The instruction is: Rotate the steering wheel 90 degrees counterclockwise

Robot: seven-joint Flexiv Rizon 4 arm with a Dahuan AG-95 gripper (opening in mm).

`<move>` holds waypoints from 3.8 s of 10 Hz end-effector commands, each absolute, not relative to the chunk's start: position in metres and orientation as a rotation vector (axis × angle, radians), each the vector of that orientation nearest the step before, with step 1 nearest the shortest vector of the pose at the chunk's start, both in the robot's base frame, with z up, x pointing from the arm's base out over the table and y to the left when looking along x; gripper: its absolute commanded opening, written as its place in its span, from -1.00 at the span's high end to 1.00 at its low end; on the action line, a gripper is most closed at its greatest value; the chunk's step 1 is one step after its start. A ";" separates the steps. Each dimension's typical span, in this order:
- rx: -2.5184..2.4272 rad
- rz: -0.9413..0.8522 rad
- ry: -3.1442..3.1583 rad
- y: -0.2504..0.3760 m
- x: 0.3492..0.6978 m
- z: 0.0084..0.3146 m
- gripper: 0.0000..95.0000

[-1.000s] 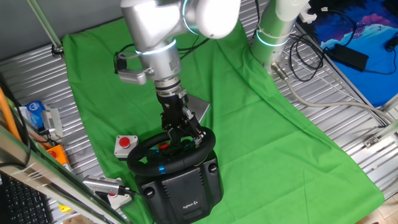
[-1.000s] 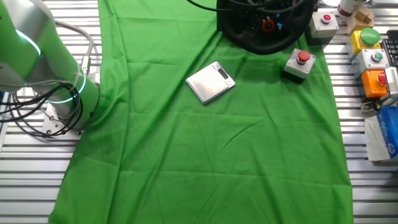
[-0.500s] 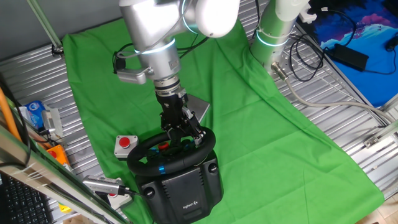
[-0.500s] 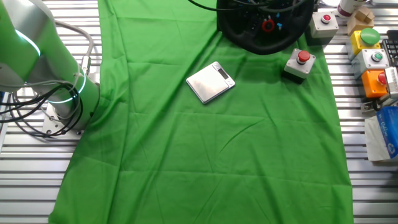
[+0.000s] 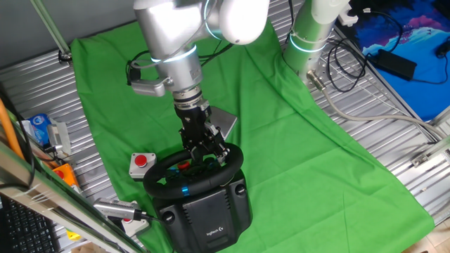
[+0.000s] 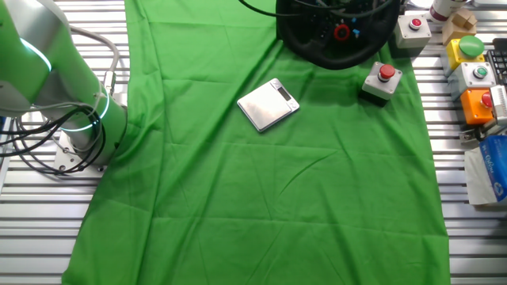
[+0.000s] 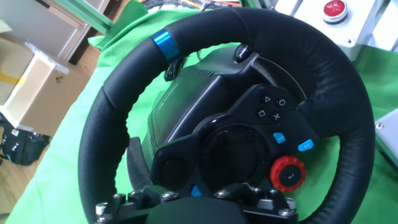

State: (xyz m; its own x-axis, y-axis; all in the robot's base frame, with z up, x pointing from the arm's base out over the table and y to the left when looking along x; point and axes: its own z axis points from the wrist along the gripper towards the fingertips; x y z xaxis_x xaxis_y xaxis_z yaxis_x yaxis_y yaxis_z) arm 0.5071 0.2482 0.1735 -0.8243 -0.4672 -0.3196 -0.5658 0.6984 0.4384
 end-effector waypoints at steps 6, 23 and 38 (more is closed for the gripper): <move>-1.006 0.729 2.646 0.240 0.502 0.178 -1.00; -1.013 0.763 2.606 0.254 0.502 0.170 -0.60; -1.136 0.727 2.618 0.254 0.507 0.177 -1.00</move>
State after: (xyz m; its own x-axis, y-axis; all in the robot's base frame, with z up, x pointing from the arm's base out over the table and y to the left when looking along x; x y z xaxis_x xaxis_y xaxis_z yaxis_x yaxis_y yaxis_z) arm 0.5059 0.2536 0.1762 -0.5967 -0.6834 -0.4206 -0.8005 0.5437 0.2522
